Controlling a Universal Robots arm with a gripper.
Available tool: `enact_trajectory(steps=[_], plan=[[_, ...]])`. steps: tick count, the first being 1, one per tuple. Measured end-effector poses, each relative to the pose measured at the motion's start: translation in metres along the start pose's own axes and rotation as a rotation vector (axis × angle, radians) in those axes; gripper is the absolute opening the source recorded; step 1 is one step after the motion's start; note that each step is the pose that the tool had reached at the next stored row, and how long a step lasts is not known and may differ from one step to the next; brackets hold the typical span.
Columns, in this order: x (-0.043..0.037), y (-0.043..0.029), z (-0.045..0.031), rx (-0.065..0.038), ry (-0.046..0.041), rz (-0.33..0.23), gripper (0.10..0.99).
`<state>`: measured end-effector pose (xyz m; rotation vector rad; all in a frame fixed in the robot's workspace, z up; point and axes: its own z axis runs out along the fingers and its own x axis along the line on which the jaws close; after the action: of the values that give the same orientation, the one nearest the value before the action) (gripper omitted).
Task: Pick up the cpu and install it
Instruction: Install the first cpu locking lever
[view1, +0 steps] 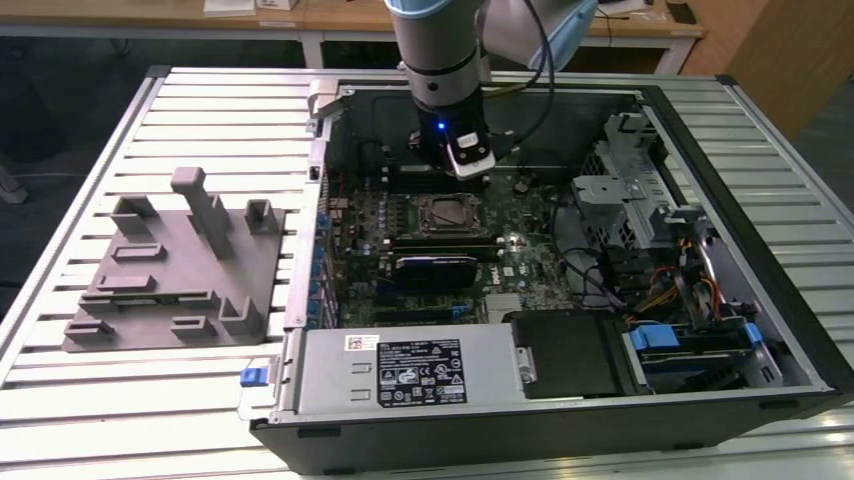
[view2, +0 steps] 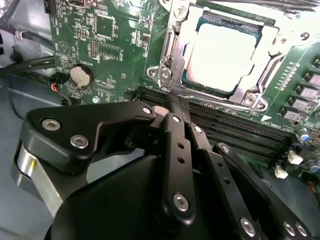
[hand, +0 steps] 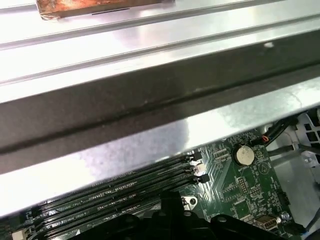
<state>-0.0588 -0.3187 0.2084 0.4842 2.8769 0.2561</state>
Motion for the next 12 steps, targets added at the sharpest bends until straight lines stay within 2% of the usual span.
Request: enact_trajectory(steps=[2,3,6,9,12], plan=[[0.0000,0.0000,0.0000,0.000,0.0000,0.000,0.106],[-0.0001,0.0001,0.0001,0.002,0.0040,0.000,0.106],[-0.0027,0.0008,0.0011,0.028,0.0342,0.002,0.106],[-0.0069,0.0022,0.0025,0.057,0.0702,0.004,0.106],[-0.0118,0.0038,0.0040,0.085,0.1026,0.006,0.106]])
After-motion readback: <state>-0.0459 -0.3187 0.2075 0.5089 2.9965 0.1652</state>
